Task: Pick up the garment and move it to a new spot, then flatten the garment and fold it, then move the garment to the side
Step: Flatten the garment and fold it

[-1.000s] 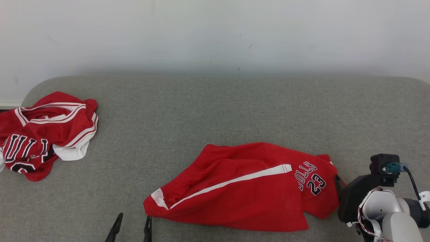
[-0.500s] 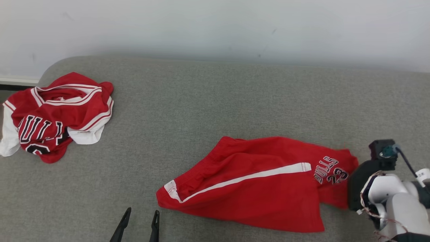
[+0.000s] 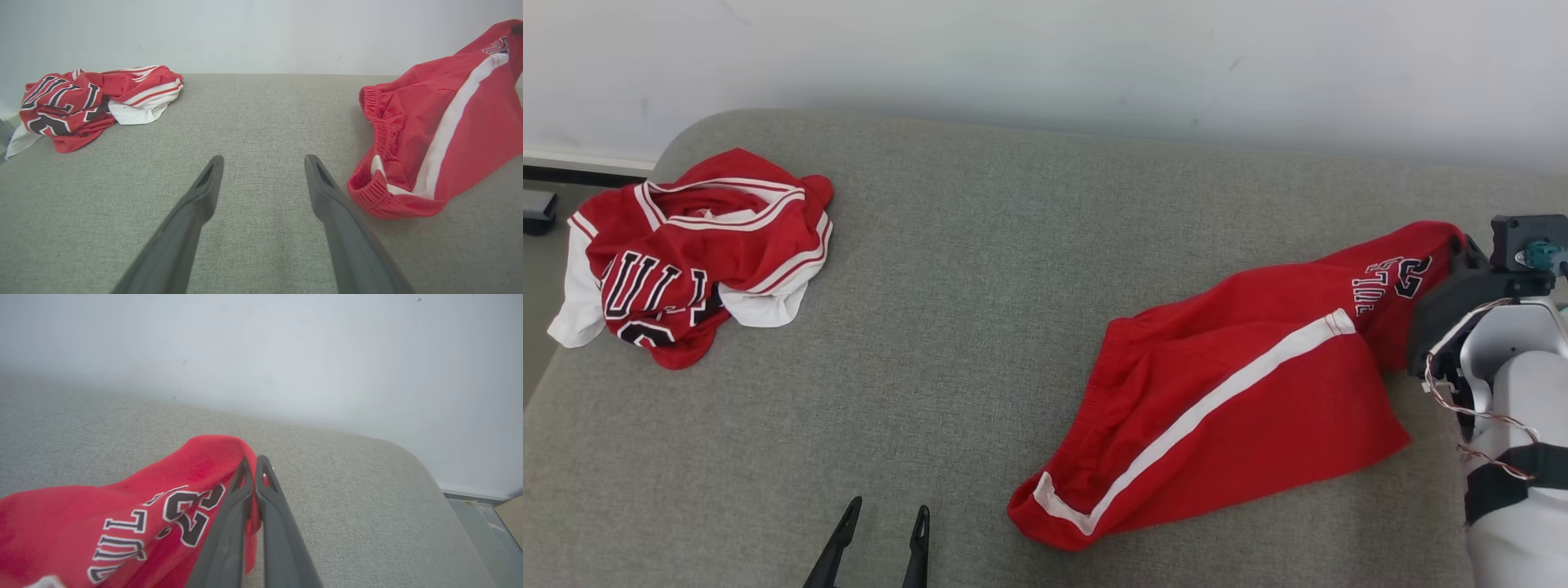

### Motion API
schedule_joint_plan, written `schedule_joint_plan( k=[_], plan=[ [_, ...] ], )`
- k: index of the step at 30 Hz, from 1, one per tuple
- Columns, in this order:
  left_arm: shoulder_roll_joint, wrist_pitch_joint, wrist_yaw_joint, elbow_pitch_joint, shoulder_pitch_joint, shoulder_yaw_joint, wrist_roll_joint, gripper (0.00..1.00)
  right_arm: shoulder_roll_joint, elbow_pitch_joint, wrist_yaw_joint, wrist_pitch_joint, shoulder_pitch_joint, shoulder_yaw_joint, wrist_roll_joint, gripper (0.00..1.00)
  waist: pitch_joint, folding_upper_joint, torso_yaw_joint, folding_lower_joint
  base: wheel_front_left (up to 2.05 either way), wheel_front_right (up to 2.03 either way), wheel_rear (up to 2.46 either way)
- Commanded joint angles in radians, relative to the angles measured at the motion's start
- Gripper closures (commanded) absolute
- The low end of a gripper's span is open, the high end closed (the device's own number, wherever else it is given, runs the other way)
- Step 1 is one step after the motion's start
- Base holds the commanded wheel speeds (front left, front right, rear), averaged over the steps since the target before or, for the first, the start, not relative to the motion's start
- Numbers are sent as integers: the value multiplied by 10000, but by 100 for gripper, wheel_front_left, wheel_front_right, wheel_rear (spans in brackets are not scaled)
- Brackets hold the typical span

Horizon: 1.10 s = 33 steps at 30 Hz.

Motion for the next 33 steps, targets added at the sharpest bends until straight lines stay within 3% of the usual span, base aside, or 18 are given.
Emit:
schedule_joint_plan(
  k=[1,2,7,11,18,25,33],
  plan=[
    [-17,-34,5,0,-111,-18,-105,0,129,316,-25,-181,-187,-40,-90,90,49,-1,43,-1,0,0,0],
    [-21,-34,7,7,-122,-37,-114,0,206,620,-25,-197,-323,-117,-32,0,75,-1,46,-1,0,0,0],
    [-40,-34,73,16,-257,-97,-150,0,321,1572,-26,157,-640,-58,-109,0,125,-1,-16,-1,0,0,0],
    [-47,-34,137,14,-245,-73,-160,0,298,1570,-26,923,-516,144,-140,0,61,-1,-174,-1,0,0,0],
    [-53,-34,167,113,-236,-100,-234,0,780,247,-26,2141,153,1554,1052,0,-55,-1,-384,-1,0,0,0],
    [-60,-34,128,187,-321,-169,-299,0,353,-1248,-26,3572,1155,2569,2248,0,-39,-1,-328,-1,0,0,0],
    [-63,-34,130,191,-394,-156,-333,0,-51,-1602,-26,3776,1304,2930,2771,0,125,-1,-120,-1,0,0,0]
  ],
)
